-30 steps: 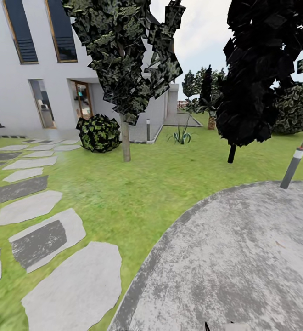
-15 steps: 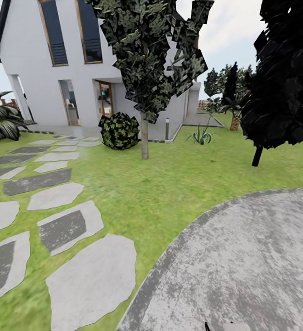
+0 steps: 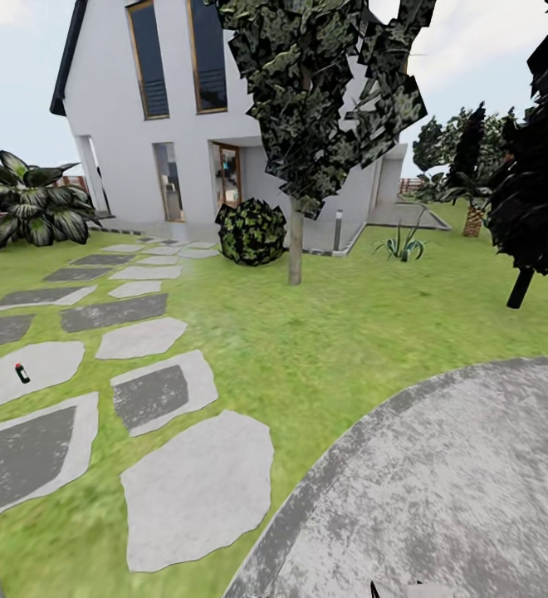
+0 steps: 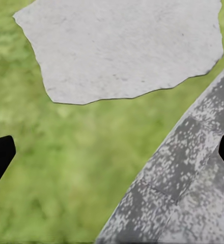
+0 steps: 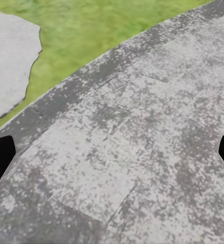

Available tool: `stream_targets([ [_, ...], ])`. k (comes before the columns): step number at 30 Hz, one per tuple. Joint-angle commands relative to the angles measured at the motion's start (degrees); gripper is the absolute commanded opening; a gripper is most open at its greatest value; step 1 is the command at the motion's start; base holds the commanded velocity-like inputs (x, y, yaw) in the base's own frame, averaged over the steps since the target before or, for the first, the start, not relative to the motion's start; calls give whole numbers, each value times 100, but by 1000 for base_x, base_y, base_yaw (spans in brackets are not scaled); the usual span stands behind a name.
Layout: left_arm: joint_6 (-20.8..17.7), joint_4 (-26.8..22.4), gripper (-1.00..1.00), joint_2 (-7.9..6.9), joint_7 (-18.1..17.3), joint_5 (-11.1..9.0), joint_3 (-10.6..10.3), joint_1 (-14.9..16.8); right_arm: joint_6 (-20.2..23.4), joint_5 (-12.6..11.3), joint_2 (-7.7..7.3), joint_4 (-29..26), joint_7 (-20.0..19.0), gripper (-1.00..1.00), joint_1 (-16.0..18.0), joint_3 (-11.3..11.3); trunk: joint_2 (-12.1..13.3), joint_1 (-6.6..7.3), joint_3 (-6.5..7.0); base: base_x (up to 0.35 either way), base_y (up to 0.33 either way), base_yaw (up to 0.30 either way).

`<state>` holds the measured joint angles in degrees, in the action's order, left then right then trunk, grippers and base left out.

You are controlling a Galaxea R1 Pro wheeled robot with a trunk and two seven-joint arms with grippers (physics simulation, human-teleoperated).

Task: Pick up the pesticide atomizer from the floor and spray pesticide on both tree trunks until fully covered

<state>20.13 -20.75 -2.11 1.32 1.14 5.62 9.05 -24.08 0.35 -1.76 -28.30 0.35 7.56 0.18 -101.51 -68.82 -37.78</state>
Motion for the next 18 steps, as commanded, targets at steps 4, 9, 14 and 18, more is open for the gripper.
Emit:
stream_targets([
  [4,0,1,100,0,0,1,0,0,0,8,0,0,0,100,0,0,-162,-89,-89,0,0,276],
  [9,2,1,100,0,0,7,0,0,0,9,0,0,0,100,0,-8,-363,-198,-202,0,0,269],
  [14,6,1,100,0,0,8,0,0,0,9,0,0,0,100,0,-9,-563,-308,-319,0,0,249],
  [18,8,1,100,0,0,9,0,0,0,9,0,0,0,100,0,-16,-724,-396,-417,0,0,225],
])
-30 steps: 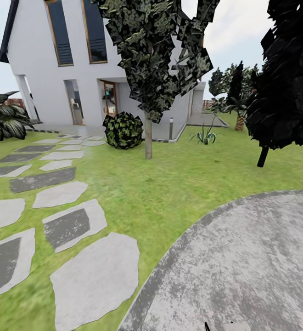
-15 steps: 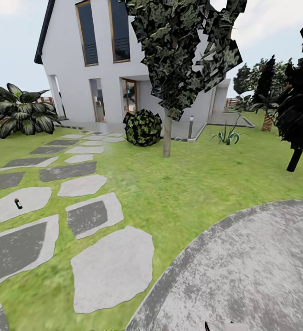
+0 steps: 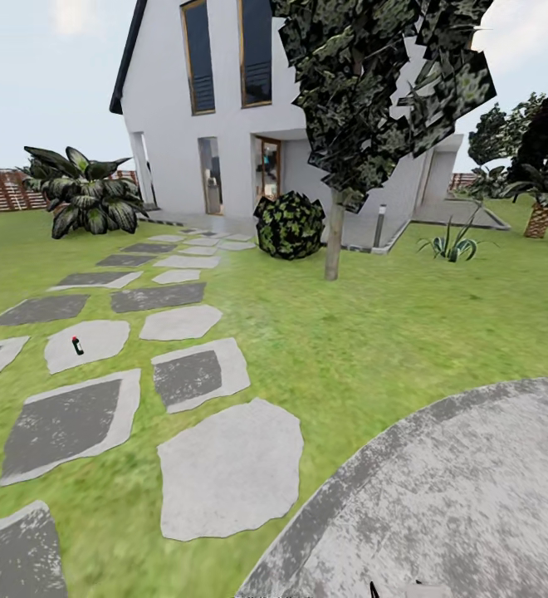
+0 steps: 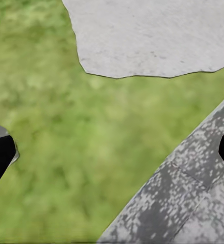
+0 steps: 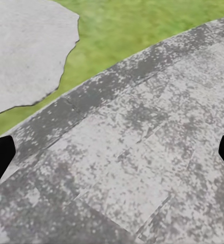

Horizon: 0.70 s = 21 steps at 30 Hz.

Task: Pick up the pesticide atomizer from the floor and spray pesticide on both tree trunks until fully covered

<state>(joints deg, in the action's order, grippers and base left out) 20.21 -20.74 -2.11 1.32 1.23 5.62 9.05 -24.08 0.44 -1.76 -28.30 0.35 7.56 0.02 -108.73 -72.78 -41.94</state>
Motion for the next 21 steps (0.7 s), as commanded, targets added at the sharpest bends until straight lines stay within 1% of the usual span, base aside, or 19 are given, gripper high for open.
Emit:
stream_targets([
  [1,0,0,100,0,0,0,0,0,0,0,0,0,0,100,0,-1,-42,-23,-25,0,0,217],
  [21,1,0,100,0,0,3,0,0,0,0,0,0,0,100,0,-9,-844,-462,-527,0,0,187],
])
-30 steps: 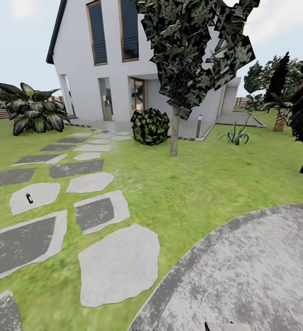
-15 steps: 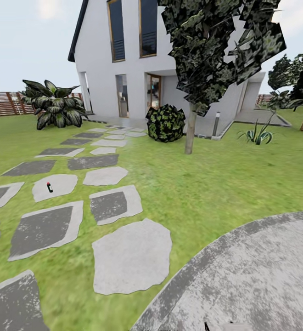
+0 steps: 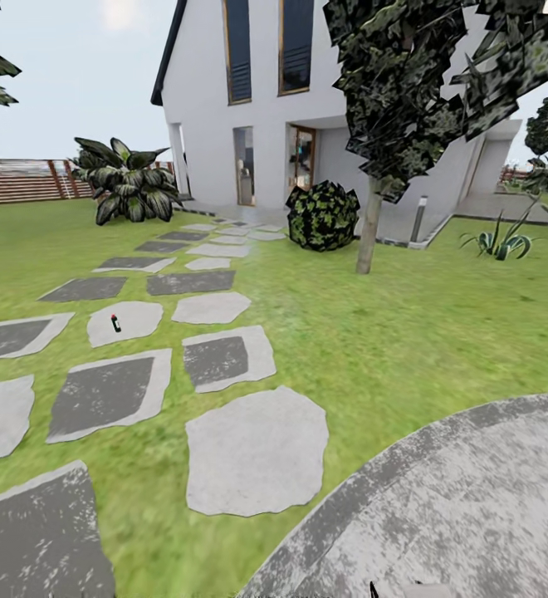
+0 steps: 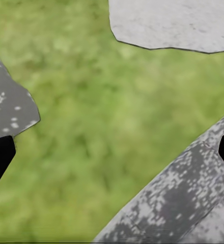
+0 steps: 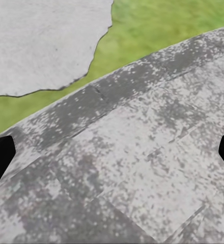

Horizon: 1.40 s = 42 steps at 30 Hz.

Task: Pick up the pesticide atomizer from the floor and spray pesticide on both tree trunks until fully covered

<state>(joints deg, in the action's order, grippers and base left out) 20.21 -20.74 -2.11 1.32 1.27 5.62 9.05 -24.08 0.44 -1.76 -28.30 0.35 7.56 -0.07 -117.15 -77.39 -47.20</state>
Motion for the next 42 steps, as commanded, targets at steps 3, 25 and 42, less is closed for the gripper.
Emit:
stream_targets([
  [3,0,0,100,5,0,4,0,0,0,0,0,0,0,100,0,-2,-122,-67,-76,0,0,181],
  [25,7,0,100,9,0,7,0,0,0,0,0,0,0,100,0,-2,-1004,-550,-630,0,0,181],
  [42,15,-19,100,23,-9,21,-26,0,0,6,0,0,0,100,0,-2,-1686,-923,-1059,0,0,181],
])
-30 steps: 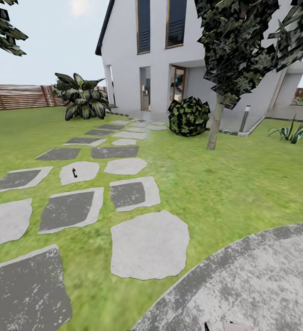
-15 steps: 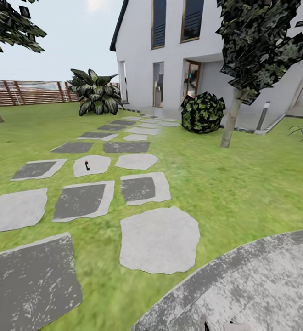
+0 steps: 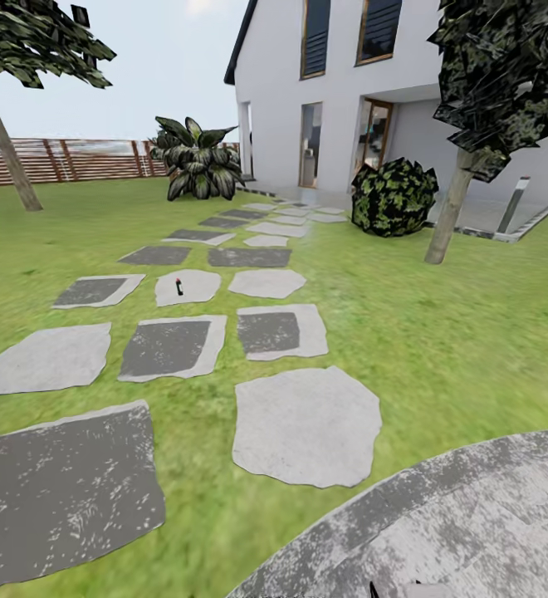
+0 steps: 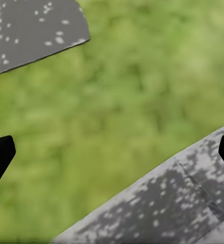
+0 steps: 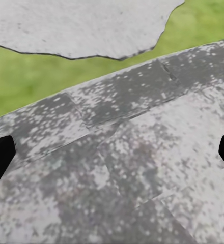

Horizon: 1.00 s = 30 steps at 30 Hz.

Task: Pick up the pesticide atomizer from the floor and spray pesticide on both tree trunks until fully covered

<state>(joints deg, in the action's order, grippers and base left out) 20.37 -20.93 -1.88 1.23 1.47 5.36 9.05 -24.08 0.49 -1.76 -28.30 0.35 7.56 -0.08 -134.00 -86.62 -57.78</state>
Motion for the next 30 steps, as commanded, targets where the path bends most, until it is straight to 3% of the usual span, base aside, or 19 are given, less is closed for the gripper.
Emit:
stream_targets([
  [1,1,-2,100,1,0,0,-3,0,0,1,0,0,0,100,0,0,-42,-23,-26,0,0,181],
  [11,19,-12,100,-11,0,0,14,-1,0,4,0,-2,-6,100,0,0,-122,-66,-106,0,48,113],
  [30,29,-17,100,-11,0,2,-23,-17,0,4,-9,-18,-19,100,-2,0,-122,-66,-108,105,299,2],
])
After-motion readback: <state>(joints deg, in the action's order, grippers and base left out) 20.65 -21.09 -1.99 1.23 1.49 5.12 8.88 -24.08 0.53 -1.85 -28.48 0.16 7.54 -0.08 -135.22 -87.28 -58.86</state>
